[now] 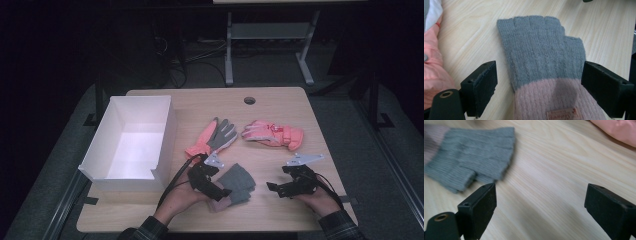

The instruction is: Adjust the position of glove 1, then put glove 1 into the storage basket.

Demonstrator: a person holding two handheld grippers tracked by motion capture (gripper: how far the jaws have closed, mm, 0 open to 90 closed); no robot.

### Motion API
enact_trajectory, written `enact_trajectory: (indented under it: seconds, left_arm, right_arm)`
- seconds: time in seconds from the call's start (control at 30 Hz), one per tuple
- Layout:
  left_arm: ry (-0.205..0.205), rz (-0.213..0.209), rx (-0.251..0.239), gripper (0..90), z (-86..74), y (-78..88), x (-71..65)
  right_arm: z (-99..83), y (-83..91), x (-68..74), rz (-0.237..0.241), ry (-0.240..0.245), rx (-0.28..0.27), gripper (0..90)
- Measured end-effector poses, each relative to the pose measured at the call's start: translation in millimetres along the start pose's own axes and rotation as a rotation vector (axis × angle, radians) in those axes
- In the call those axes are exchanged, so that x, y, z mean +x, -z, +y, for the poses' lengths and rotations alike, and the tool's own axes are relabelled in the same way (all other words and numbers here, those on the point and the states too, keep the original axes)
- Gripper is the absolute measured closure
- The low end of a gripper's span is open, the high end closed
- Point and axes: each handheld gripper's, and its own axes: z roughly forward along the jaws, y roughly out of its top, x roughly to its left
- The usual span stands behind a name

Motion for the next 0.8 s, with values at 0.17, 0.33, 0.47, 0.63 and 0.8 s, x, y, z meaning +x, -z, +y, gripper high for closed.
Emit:
enact_trajectory:
  seconds: [0.17, 0.33, 0.47, 0.63, 0.8]
  left_arm:
    - [0.006, 0.009, 0.013, 13.1, 3.1, -7.9, -0.2]
    - [-0.008, 0.022, 0.04, 12.9, 3.7, -16.9, -4.1]
    - [-0.005, 0.021, 0.055, 12.9, 2.7, -23.7, -5.6]
    - [-0.017, 0.02, 0.071, 13.1, 0.0, -28.1, -6.8]
    - [-0.011, 0.005, 0.079, 16.5, -1.5, -29.2, -7.4]
  right_arm:
    - [-2.4, 0.6, -4.4, -0.028, -0.001, -0.018, 10.6]
    - [-2.7, 1.0, -4.4, -0.032, 0.002, -0.025, 10.6]
    - [-2.3, 1.8, -5.2, -0.036, 0.007, -0.038, 10.6]
    - [-1.7, 2.8, -5.6, -0.039, 0.002, -0.042, 10.6]
    - [-1.6, 3.2, -5.8, -0.045, 0.007, -0.049, 10.6]
